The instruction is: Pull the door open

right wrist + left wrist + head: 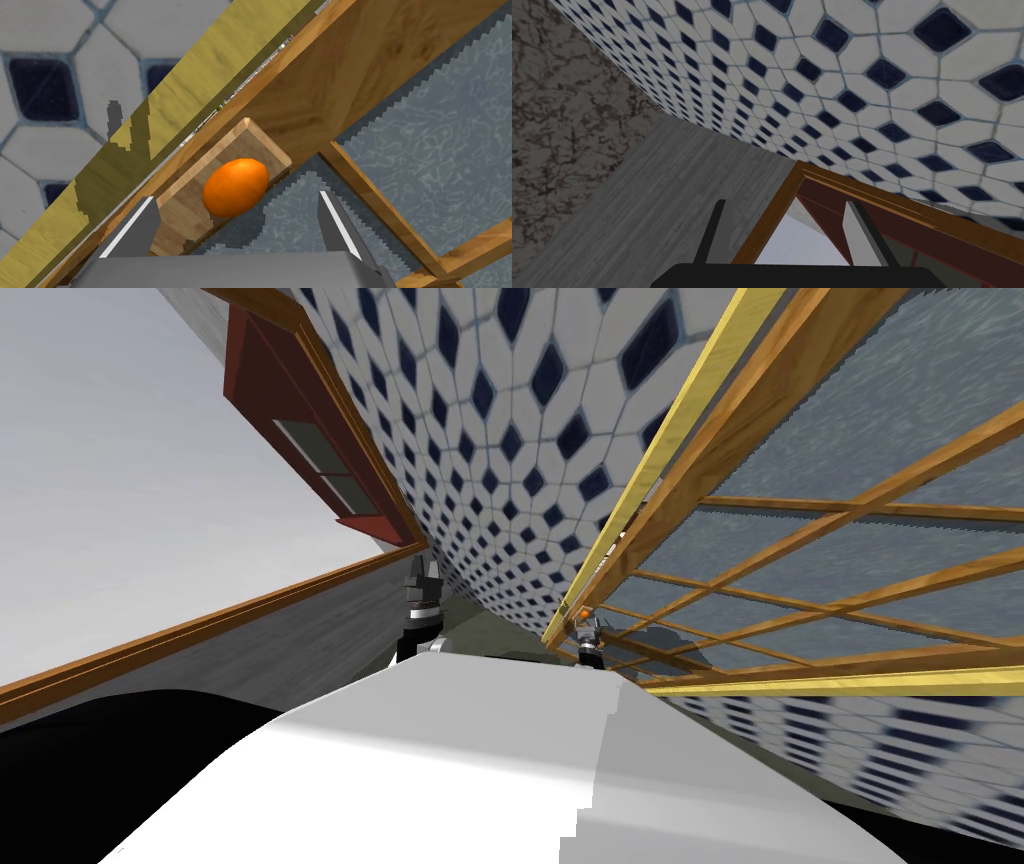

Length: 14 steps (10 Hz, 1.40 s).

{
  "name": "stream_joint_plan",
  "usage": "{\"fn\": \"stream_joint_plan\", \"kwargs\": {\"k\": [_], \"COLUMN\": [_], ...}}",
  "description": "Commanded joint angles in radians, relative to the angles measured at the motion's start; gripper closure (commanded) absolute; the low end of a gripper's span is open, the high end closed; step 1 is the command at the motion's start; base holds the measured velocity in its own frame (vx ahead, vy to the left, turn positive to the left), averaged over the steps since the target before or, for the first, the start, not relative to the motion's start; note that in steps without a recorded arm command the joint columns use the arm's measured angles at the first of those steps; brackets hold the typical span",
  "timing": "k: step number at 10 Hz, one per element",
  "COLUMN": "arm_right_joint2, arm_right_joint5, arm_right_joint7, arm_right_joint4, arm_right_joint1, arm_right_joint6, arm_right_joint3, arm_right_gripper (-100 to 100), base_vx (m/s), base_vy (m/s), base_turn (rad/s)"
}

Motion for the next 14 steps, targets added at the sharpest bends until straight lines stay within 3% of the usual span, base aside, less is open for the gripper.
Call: {"fn": "stream_joint_plan", "kwargs": {"k": [1, 5, 14], "arm_right_joint2": [0.002, 0.015, 0.035], "arm_right_joint5": [-0.012, -0.071, -0.163], "arm_right_joint7": [-0.039, -0.147, -0.372], "arm_right_joint4": [-0.003, -0.014, -0.032], "arm_right_joint1": [-0.001, -0.005, -0.012], "arm_right_joint6": [0.002, 0.011, 0.024], "arm_right_joint3": [0.004, 0.025, 0.058], "arm_right_gripper": [-100, -100, -100], "base_vx": [-0.06, -0.058, -0.054], "base_vy": [-0.014, -0.012, -0.011], "base_turn": [0.017, 0.038, 0.03]}}
